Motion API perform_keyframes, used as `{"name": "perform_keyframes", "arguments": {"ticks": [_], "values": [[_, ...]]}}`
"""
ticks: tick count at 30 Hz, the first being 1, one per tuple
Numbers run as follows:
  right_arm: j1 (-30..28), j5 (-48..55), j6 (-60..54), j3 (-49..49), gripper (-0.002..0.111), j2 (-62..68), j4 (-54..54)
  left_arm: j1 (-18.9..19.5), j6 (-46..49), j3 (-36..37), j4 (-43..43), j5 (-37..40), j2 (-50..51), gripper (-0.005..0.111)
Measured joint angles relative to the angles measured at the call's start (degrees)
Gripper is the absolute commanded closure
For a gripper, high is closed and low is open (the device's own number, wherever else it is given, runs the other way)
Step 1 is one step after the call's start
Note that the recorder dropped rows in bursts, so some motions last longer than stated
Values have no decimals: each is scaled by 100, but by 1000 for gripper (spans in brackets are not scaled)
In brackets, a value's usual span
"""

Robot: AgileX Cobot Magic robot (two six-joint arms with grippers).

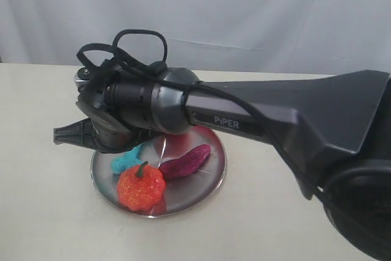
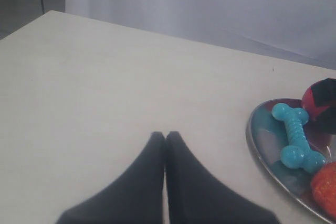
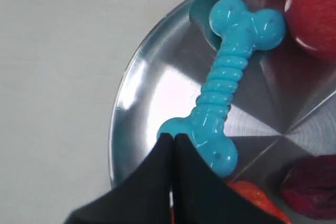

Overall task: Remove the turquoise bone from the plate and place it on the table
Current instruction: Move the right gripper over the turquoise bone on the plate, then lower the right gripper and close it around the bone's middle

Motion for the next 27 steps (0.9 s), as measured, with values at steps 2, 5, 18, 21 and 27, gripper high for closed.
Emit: {"name": "perform_keyframes", "arguments": {"ticks": [2,5,18,21,27], "values": [[0,-13,0,0,108,48,-100,0,0,0,0,0,0,107],[0,-13,11,0,108,71,-215,0,0,0,0,0,0,107],[0,-40,1,-10,95,71,-460,0,0,0,0,0,0,107],[0,-50,1,-10,72,71,-498,0,0,0,0,0,0,107],[0,-50,121,-10,42,71,-510,0,0,0,0,0,0,107]]}}
